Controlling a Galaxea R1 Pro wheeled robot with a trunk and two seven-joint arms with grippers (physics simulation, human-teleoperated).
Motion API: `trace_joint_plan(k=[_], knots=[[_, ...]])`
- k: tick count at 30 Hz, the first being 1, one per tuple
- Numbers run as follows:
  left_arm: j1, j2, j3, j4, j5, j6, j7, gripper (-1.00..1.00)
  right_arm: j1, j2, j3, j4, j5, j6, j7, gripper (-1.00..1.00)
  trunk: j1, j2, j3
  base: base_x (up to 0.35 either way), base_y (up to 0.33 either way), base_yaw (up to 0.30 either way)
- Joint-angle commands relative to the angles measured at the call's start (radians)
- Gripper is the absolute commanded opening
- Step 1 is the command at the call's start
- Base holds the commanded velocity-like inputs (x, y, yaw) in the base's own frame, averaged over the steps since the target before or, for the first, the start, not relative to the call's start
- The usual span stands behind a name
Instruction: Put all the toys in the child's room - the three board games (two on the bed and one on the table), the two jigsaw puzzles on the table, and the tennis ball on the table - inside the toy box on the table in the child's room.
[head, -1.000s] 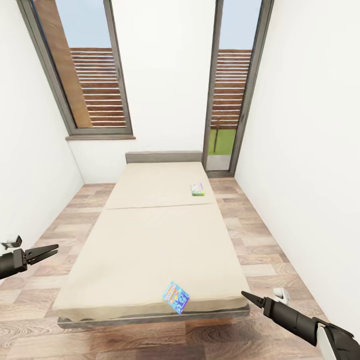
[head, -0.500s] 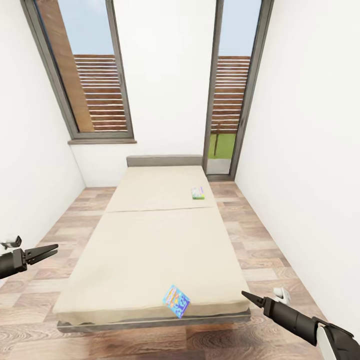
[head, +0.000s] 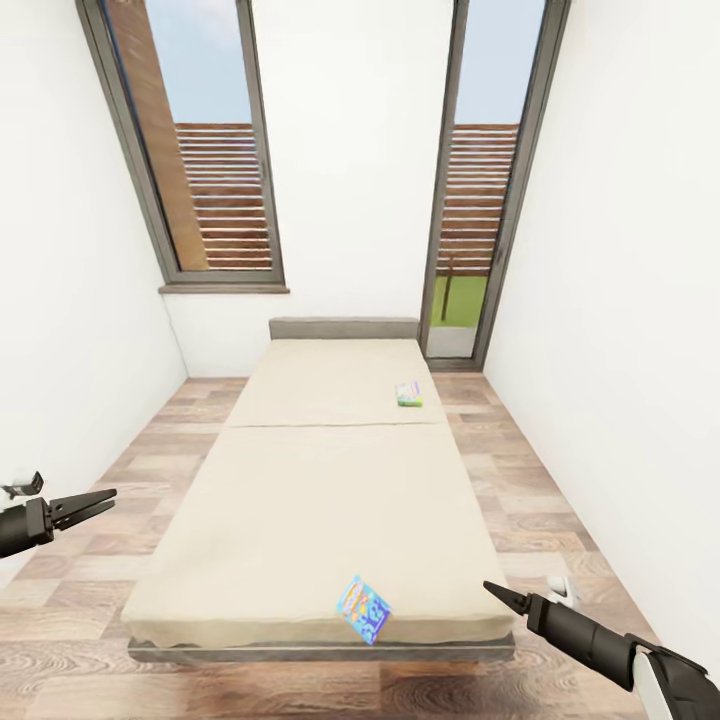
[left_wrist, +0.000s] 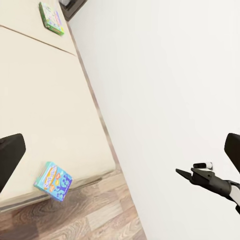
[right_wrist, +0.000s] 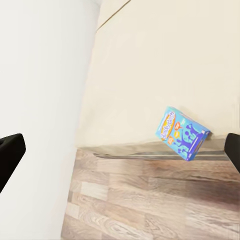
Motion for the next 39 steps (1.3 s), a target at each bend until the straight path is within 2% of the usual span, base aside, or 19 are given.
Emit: trace_joint_plan(k=[1,15,27,39], knots=[[-0.001,0.000,0.000,0.000,-0.001,0.011,-0.004,1.00,-0.001,0.000,-0.001,0.000,-0.004,0.005,0.001,1.00,0.001,-0.002,-0.001,0.000,0.000,0.154],[-0.001,0.000,0.001,0.000,0.000,0.012,-0.004,1.00,-0.001,0.000,-0.001,0.000,-0.004,0.002,-0.001,1.00,0.054,-0.100,-0.040,0.000,0.000,0.040],[-0.001,0.000,0.001,0.000,0.000,0.012,-0.004,1.00,-0.001,0.003,-0.001,0.001,-0.009,0.002,-0.046,1.00,0.100,-0.184,-0.078,0.000,0.000,0.000],[-0.001,0.000,0.001,0.000,0.000,0.012,-0.004,1.00,-0.001,0.003,-0.001,0.000,-0.017,0.003,-0.053,1.00,0.146,-0.268,-0.116,0.000,0.000,0.000]])
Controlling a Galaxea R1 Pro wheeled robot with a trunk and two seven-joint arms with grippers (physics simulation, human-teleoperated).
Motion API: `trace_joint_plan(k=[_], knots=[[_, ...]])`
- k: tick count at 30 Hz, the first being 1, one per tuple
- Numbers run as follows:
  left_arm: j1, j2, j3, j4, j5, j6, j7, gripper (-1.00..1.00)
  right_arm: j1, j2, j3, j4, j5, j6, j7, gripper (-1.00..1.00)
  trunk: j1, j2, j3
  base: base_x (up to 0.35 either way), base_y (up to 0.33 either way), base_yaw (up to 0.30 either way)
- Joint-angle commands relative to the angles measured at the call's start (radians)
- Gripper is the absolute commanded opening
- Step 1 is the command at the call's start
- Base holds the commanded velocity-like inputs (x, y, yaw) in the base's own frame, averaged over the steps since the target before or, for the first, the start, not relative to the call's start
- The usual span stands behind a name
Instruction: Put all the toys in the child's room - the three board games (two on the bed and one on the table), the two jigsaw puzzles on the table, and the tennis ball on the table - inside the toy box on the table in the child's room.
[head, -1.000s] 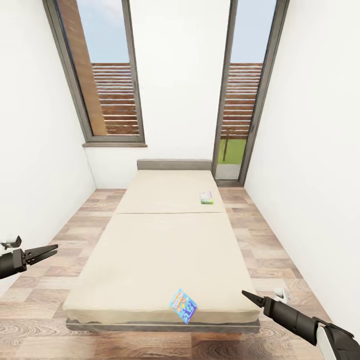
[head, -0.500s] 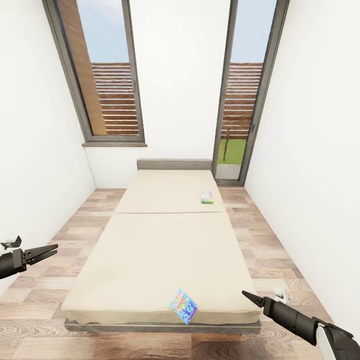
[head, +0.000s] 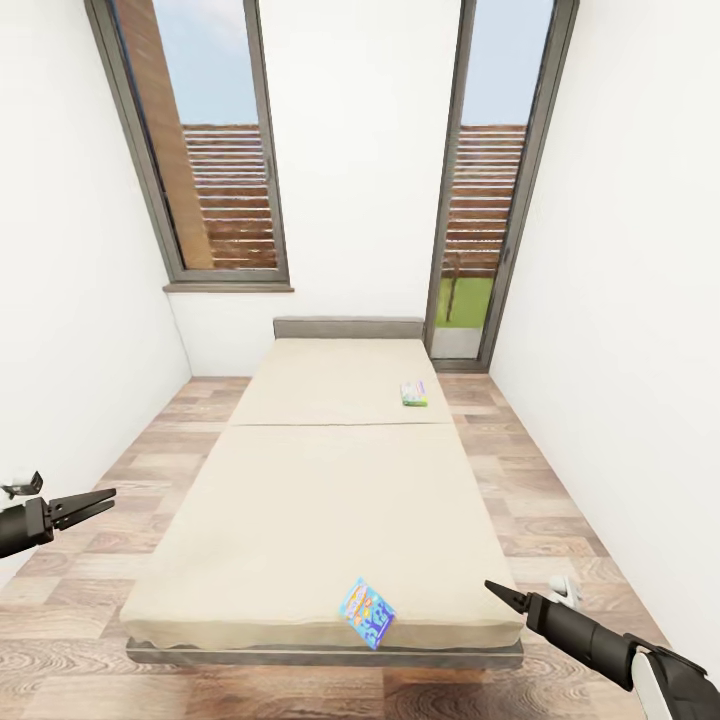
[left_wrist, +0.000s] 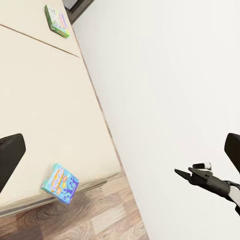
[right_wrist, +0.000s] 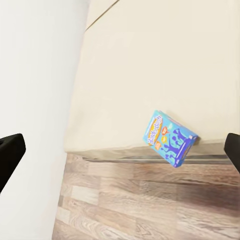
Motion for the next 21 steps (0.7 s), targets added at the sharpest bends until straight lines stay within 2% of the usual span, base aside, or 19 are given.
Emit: trace_joint_plan(k=[1,13,15,21], knots=[[-0.001,0.000,0.000,0.000,-0.001,0.011,-0.004,1.00,-0.001,0.000,-0.001,0.000,-0.004,0.006,0.001,1.00,0.004,-0.009,-0.005,0.000,0.000,0.000],[-0.001,0.000,0.000,0.000,0.000,0.010,-0.004,1.00,-0.001,0.001,-0.001,0.001,-0.008,0.007,-0.023,1.00,0.050,-0.093,-0.042,0.000,0.000,0.000],[-0.001,0.000,0.000,0.000,0.001,0.011,-0.004,1.00,-0.001,0.008,-0.002,0.001,-0.008,0.009,-0.045,1.00,0.058,-0.107,-0.049,0.000,0.000,0.000],[-0.001,0.000,0.000,0.000,0.001,0.011,-0.004,1.00,-0.001,0.057,-0.006,0.000,-0.009,0.008,-0.095,1.00,0.081,-0.149,-0.067,0.000,0.000,0.000]])
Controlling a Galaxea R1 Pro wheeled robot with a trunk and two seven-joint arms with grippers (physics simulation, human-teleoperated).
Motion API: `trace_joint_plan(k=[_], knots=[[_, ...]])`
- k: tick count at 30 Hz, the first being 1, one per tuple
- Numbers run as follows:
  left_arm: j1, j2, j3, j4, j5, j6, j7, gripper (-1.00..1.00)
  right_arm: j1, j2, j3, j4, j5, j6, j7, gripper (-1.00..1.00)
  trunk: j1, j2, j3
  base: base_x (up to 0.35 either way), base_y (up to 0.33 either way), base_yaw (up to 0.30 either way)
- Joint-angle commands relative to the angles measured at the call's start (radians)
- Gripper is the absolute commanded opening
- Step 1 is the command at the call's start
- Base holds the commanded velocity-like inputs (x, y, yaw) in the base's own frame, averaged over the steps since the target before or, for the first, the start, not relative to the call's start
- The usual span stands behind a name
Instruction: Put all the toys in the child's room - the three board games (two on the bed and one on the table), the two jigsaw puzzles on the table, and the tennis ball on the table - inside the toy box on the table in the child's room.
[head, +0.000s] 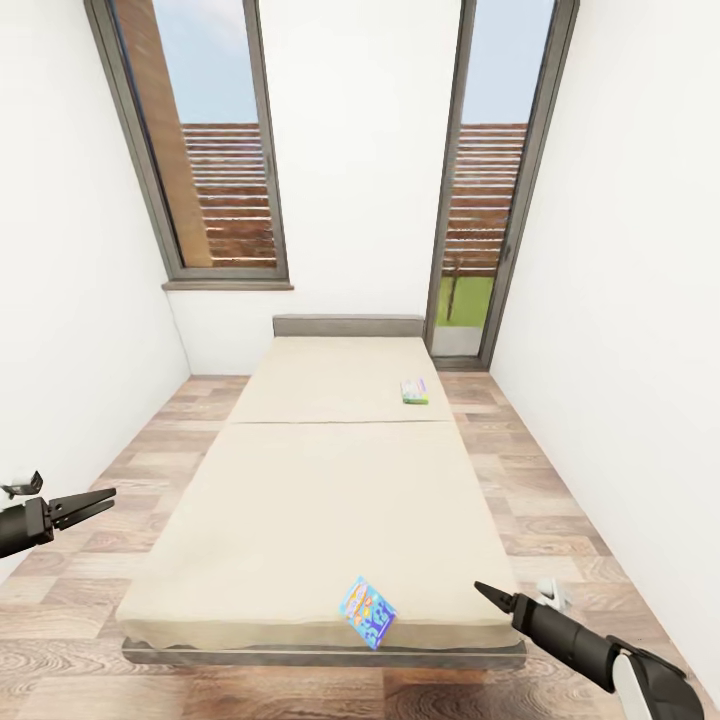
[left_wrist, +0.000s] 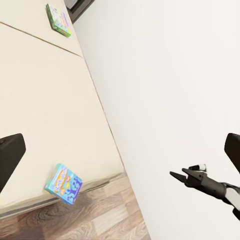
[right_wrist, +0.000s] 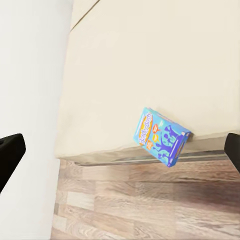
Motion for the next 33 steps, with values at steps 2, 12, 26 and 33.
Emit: trace_joint_plan(k=[2,12,26,33], knots=[[-0.001,0.000,0.000,0.000,-0.001,0.011,-0.004,1.00,-0.001,0.021,-0.003,0.000,-0.003,0.006,-0.006,1.00,0.008,-0.015,-0.008,0.000,0.000,0.000],[-0.001,0.000,0.000,0.000,0.003,0.011,-0.004,1.00,-0.001,0.047,-0.005,0.000,-0.006,0.010,-0.014,1.00,0.008,-0.015,-0.008,0.000,0.000,0.000],[0.000,0.000,0.003,0.000,0.003,0.011,-0.004,1.00,-0.009,0.049,-0.004,0.002,-0.006,0.018,-0.019,1.00,0.008,-0.015,-0.008,-0.205,0.001,0.000],[0.000,0.000,0.003,0.000,0.002,0.011,-0.004,1.00,-0.027,0.046,-0.003,0.060,-0.005,0.018,-0.026,1.00,0.008,-0.015,-0.008,-0.302,0.052,0.000]])
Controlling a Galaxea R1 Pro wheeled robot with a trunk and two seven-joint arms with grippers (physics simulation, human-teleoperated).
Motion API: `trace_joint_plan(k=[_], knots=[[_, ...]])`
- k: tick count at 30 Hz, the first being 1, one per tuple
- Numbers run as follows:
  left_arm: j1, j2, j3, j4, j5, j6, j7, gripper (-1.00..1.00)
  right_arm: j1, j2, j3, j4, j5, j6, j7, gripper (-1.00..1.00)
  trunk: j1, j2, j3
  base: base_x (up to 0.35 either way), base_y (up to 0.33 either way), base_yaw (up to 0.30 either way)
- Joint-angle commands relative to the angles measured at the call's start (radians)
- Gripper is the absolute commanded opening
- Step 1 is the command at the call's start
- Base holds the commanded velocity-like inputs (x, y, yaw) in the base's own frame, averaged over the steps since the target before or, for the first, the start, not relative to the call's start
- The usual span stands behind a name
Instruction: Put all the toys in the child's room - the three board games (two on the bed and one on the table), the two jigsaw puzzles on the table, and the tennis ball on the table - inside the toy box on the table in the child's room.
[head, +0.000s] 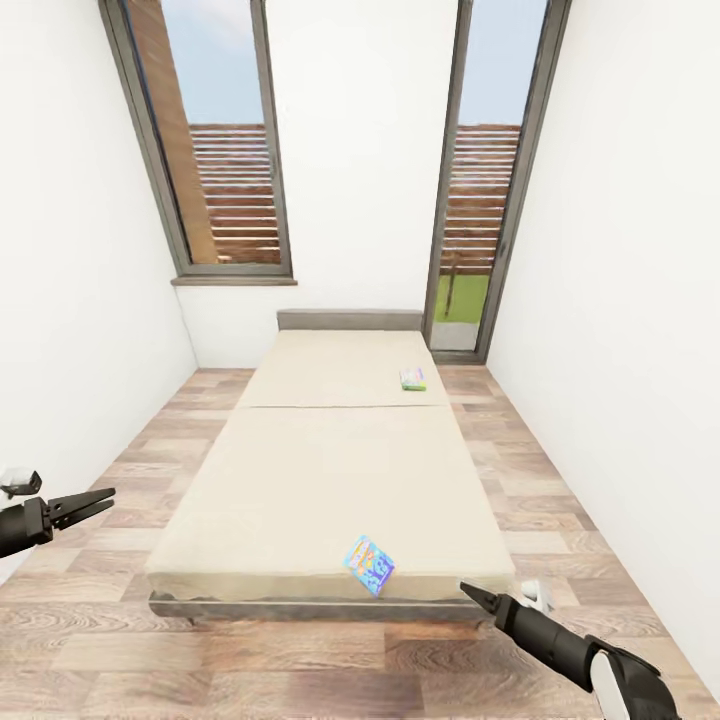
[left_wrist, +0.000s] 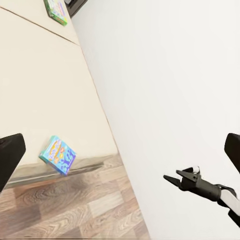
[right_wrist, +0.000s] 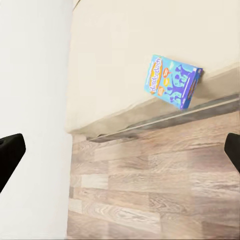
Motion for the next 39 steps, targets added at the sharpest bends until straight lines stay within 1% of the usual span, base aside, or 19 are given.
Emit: trace_joint_plan(k=[1,5,6,9,10,13,14,17,21,25,32,39], knots=[[-0.001,0.000,0.000,0.000,-0.001,0.011,-0.004,1.00,-0.006,0.000,-0.001,0.013,-0.004,0.006,0.002,1.00,0.000,-0.001,-0.001,-0.226,0.054,0.000],[-0.001,0.000,0.000,0.000,0.000,0.011,-0.004,1.00,-0.047,-0.001,-0.001,0.104,-0.003,0.009,0.003,1.00,0.000,-0.001,-0.001,-0.116,0.028,0.000],[0.000,0.000,0.000,0.000,0.000,0.011,-0.004,1.00,-0.070,0.000,0.000,0.158,-0.002,0.009,0.004,1.00,0.000,-0.001,-0.001,-0.047,0.011,0.000],[0.000,0.000,0.000,0.000,0.001,0.011,-0.004,1.00,-0.108,0.000,0.000,0.247,-0.001,0.008,0.004,1.00,0.000,-0.001,-0.001,-0.031,0.007,0.000],[0.000,0.000,0.000,0.000,0.001,0.011,-0.004,1.00,-0.137,0.000,0.001,0.318,0.000,0.004,0.005,1.00,0.000,-0.001,-0.001,-0.016,0.004,0.000],[0.000,0.000,0.000,0.000,0.002,0.010,-0.004,1.00,-0.181,-0.003,0.001,0.428,0.001,0.000,0.006,1.00,0.000,-0.001,-0.001,-0.010,0.002,0.000],[0.000,0.000,0.001,0.000,0.002,0.010,-0.004,1.00,-0.207,-0.006,0.001,0.493,0.001,0.000,0.009,1.00,0.000,-0.001,-0.001,-0.005,0.001,0.000],[0.000,0.000,0.001,0.000,0.002,0.010,-0.004,1.00,-0.244,-0.005,0.001,0.574,0.000,0.001,0.012,1.00,0.000,-0.001,-0.001,-0.003,0.001,0.000],[0.000,0.000,0.002,0.000,0.003,0.010,-0.004,1.00,-0.272,0.000,0.001,0.608,0.000,0.000,0.012,1.00,0.000,-0.001,-0.001,-0.001,0.000,0.000],[-0.001,0.000,0.002,0.000,0.003,0.011,-0.004,1.00,-0.287,0.003,0.002,0.626,0.000,-0.003,0.013,1.00,0.000,-0.001,-0.001,0.000,0.000,0.000],[-0.001,0.001,0.003,0.000,0.004,0.011,-0.004,1.00,-0.293,0.005,0.004,0.631,0.002,0.000,0.029,1.00,0.026,-0.050,-0.023,0.000,0.000,0.000],[-0.001,0.002,0.003,0.000,0.005,0.012,-0.004,1.00,-0.293,0.001,0.005,0.631,0.002,0.000,0.041,1.00,0.053,-0.099,-0.045,0.000,0.000,0.000]])
